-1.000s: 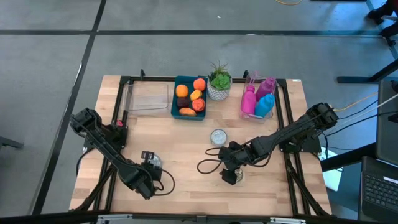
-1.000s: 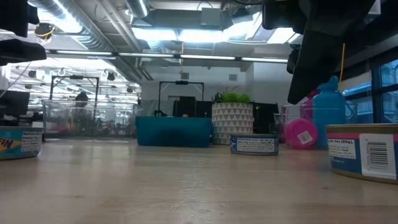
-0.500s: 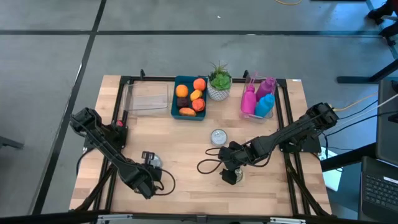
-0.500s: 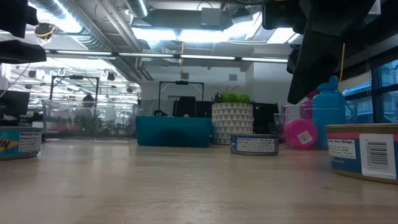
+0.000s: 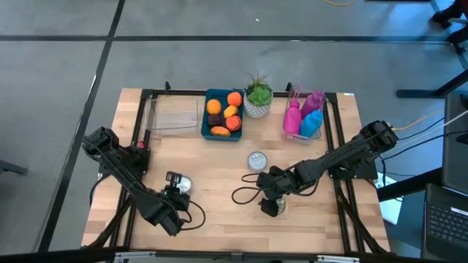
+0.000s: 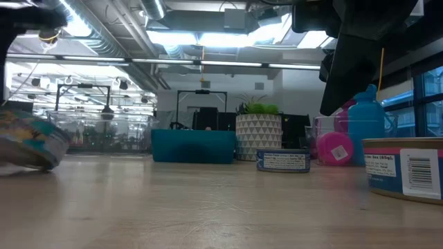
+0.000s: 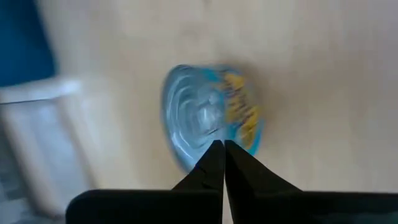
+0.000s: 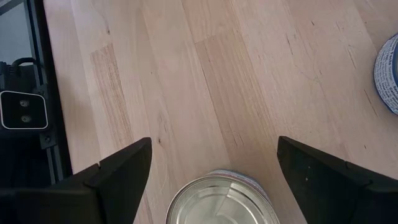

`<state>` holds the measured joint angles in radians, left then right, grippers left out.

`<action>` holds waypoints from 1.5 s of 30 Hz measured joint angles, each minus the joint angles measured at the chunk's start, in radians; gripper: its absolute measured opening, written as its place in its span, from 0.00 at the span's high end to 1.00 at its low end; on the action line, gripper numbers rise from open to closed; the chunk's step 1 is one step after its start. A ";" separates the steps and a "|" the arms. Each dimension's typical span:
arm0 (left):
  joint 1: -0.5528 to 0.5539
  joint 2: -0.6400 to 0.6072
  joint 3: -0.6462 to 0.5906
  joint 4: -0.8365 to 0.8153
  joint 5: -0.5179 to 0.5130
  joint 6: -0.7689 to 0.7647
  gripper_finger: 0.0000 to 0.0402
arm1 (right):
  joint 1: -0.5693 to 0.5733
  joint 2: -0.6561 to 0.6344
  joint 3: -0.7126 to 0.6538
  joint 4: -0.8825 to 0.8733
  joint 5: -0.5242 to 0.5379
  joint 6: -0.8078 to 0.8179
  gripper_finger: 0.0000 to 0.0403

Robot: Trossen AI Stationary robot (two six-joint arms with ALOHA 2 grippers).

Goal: Pick & Place Food Item
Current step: Put the light blue tuna can into the left transparent bin, then put the blue tuna can into the left transparent bin

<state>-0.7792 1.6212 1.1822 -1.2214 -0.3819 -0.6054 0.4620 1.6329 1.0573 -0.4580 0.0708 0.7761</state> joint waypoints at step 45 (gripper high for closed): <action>-0.022 -0.002 -0.109 0.014 -0.067 -0.316 0.25 | -0.003 0.000 0.000 0.000 0.085 -0.163 0.15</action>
<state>-0.8011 1.6192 1.0730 -1.2076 -0.4494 -0.9218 0.4591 1.6329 1.0573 -0.4580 0.1558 0.6130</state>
